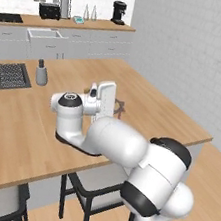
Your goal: Take a straw from the drawer in front and place it inside the glass cup on the dining counter.
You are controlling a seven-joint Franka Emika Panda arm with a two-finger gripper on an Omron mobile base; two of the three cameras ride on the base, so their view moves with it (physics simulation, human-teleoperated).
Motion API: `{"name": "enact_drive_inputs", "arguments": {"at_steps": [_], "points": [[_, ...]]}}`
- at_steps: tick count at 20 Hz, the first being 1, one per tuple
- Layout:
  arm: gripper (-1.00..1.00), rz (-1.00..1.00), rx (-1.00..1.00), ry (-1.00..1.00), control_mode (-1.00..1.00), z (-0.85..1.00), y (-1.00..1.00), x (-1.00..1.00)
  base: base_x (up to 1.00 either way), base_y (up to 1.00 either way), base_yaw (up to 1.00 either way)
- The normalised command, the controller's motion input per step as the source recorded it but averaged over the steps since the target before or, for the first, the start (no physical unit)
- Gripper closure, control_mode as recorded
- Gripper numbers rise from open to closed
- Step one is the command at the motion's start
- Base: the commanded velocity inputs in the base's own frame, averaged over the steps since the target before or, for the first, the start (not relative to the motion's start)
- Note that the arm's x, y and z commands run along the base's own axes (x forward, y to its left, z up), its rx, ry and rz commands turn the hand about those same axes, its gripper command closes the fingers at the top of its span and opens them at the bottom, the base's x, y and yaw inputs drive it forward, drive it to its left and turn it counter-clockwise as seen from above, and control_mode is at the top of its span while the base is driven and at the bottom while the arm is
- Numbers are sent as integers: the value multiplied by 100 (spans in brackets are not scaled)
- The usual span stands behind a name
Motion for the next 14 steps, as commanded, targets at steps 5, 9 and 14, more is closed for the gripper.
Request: {"name": "enact_drive_inputs", "arguments": {"at_steps": [5, 9, 14], "points": [[100, 0, 1, -3, -100, -21, 2, 10, 0, 0, 0], [100, 0, 0, -4, -100, -13, 3, 25, 0, 0, 0], [100, 0, 1, -2, -100, -21, 8, 17, 0, 0, 0]]}}
